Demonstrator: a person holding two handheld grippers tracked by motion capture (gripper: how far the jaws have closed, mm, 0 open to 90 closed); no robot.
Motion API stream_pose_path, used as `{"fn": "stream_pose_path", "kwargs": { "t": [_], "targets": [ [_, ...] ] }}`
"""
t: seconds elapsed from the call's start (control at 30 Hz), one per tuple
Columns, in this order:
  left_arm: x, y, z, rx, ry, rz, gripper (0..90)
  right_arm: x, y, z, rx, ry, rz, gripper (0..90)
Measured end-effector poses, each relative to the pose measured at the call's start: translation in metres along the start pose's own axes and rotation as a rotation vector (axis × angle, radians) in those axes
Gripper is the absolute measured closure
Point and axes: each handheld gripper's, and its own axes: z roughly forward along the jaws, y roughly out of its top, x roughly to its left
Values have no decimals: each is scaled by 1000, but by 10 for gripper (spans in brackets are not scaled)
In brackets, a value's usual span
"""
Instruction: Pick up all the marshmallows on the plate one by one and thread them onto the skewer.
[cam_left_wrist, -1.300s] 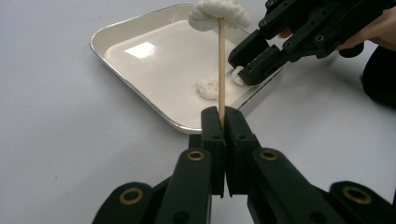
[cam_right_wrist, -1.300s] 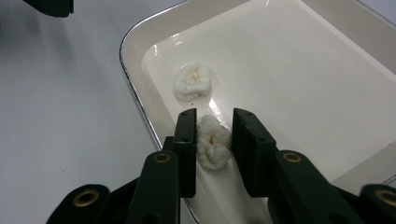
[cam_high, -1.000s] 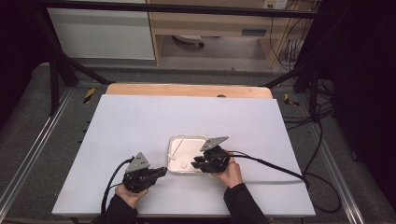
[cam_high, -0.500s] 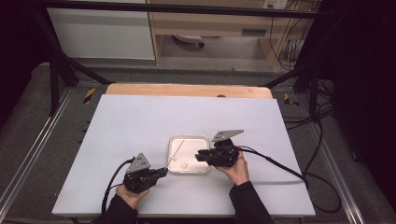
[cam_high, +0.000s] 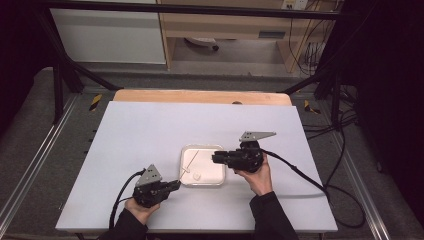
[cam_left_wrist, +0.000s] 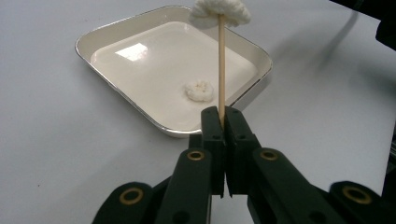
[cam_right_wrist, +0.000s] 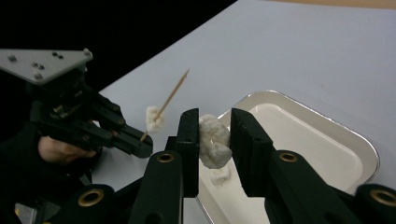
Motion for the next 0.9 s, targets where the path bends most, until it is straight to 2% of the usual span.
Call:
{"fn": "stream_pose_path", "kwargs": {
  "t": [0.33, 0.6, 0.9],
  "targets": [
    [-3, 1, 1, -9, -14, 14, 880, -1, 14, -1, -75, 58, 68, 742],
    [-5, 1, 1, -14, -24, 24, 880, 1, 20, 10, -85, 101, 92, 741],
    [-5, 1, 1, -14, -29, 33, 880, 1, 21, 16, -78, 125, 107, 742]
  ]
}}
